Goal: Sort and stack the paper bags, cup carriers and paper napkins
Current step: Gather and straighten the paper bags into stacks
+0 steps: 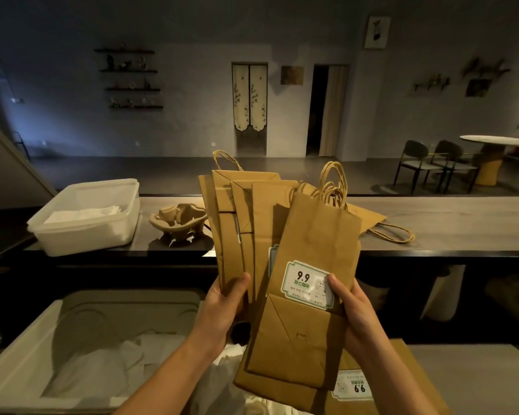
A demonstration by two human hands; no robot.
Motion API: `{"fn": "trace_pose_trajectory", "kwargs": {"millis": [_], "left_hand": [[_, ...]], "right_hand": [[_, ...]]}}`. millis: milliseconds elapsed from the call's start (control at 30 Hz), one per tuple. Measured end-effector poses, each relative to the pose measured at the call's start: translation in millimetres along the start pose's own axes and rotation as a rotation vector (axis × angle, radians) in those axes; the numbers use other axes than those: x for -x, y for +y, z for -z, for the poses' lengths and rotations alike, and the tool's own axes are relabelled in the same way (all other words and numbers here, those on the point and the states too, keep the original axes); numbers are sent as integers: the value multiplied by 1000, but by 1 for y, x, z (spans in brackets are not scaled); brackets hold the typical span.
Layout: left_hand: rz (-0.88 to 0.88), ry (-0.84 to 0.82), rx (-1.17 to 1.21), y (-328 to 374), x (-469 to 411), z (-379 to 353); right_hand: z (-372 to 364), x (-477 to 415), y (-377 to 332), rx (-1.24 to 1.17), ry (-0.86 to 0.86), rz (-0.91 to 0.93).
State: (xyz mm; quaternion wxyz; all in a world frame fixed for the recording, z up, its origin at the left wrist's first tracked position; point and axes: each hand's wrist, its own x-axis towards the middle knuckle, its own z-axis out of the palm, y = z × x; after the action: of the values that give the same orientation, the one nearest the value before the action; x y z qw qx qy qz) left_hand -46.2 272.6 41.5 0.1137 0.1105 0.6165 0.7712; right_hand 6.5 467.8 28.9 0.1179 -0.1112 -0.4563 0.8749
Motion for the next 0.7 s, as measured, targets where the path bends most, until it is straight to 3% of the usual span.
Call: {"fn": "trace_pose_trajectory", "kwargs": {"millis": [200,433,700], "left_hand": [[49,-114,-68,7,3,3],[58,-91,-155,4,-2,1],[74,-88,-92,14,0,4]], "right_hand": [[1,1,-1,-42,26,-6],[2,7,-9,48,-51,-102],[-1,5,-10,53,-76,-59]]}}
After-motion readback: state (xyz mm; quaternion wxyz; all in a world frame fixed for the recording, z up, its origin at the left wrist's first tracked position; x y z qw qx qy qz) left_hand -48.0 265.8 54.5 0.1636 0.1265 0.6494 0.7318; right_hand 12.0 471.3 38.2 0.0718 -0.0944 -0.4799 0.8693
